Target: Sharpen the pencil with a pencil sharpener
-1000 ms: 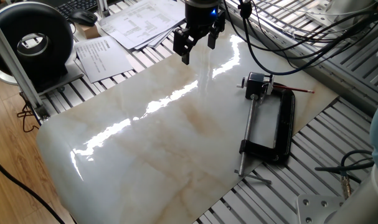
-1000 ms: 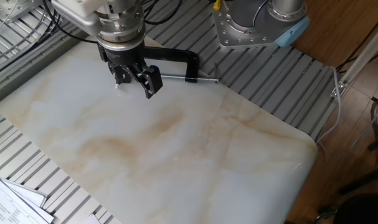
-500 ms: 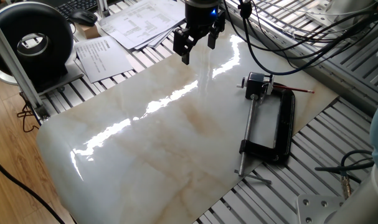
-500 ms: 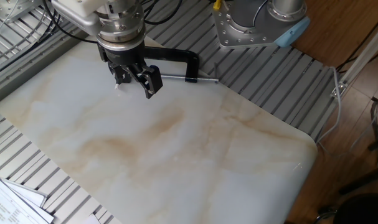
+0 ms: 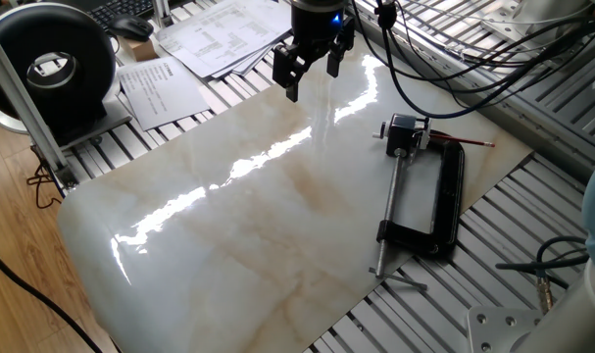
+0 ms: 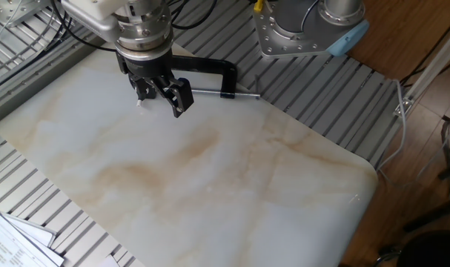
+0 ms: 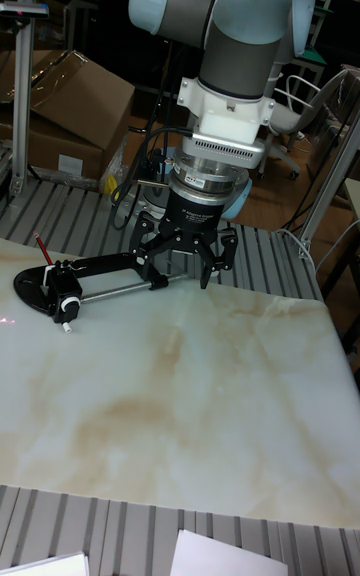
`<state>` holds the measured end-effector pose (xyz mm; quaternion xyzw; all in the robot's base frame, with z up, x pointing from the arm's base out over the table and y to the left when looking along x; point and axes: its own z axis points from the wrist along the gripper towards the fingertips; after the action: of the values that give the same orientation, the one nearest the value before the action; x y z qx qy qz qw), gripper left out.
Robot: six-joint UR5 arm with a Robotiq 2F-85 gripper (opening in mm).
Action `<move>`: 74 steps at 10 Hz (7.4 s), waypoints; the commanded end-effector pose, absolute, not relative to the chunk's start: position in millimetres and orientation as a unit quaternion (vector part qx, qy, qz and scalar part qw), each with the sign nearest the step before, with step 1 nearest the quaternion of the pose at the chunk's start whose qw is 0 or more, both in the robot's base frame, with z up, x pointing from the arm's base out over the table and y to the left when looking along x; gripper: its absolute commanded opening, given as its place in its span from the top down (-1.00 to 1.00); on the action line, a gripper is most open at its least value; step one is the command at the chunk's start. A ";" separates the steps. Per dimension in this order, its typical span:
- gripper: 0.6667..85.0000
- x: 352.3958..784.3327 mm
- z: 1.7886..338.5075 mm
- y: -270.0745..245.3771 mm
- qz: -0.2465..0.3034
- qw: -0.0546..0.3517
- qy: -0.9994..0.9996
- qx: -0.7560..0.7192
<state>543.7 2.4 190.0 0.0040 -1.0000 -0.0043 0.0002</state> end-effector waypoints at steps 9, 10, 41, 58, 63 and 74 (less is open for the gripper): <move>0.26 551.2 190.5 1.0 0.001 -0.015 -0.972 0.234; 0.26 551.4 191.9 16.2 -0.027 -0.021 -0.976 0.213; 0.00 519.4 116.1 -27.9 -0.006 0.031 -0.978 0.206; -0.07 536.0 73.0 -86.9 0.029 0.036 -0.963 0.266; -0.09 554.2 80.3 -59.1 0.005 -0.001 -0.969 0.246; -0.11 538.0 58.9 -132.7 -0.009 -0.036 -0.967 0.253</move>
<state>543.1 -113.4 63.5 0.2572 -0.9657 -0.0146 -0.0313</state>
